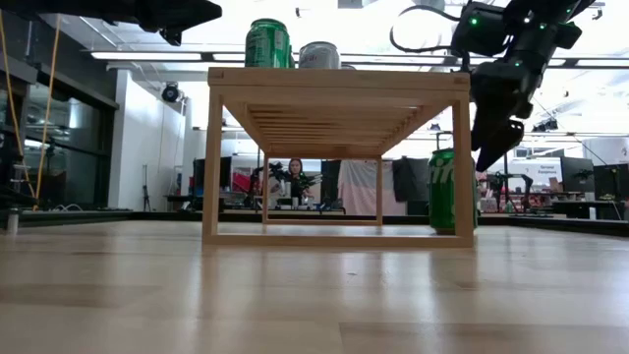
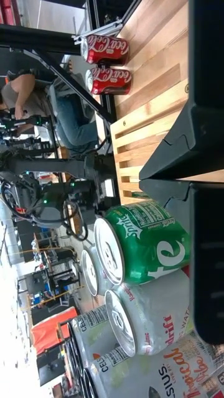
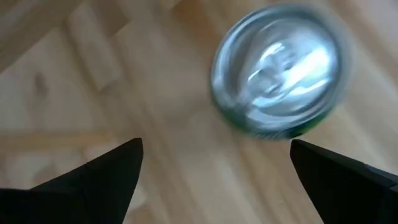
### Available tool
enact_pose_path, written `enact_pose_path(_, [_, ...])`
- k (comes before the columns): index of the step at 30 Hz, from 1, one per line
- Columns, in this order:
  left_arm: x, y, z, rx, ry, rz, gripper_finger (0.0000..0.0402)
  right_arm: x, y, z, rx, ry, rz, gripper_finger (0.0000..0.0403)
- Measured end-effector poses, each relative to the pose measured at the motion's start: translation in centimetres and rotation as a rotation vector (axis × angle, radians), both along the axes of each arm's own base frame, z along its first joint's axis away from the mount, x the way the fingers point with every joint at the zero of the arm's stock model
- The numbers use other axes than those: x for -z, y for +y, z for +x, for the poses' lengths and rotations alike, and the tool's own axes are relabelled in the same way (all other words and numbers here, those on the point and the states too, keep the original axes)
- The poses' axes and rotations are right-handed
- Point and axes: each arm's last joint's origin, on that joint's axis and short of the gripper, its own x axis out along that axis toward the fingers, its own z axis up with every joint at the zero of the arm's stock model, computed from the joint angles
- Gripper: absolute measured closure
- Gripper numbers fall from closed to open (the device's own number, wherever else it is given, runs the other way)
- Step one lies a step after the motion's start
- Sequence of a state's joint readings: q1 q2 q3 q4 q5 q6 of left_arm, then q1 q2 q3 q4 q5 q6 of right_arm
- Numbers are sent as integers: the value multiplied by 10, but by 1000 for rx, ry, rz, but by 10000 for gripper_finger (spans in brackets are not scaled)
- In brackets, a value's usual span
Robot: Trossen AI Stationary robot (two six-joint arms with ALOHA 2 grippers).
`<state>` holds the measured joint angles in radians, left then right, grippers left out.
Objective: Place canned beverage on shelf
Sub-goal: Put the top green soda can aligned with the other green soda can on the shelf
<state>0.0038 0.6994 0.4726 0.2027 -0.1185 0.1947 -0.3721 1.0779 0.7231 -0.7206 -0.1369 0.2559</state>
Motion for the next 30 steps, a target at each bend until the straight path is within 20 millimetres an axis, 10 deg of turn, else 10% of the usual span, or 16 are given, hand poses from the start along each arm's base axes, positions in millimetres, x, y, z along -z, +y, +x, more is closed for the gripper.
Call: enact_pose_path(30, [-1,0,0,0,-4,16,401,-3,-6,3,-454,77,-442,11])
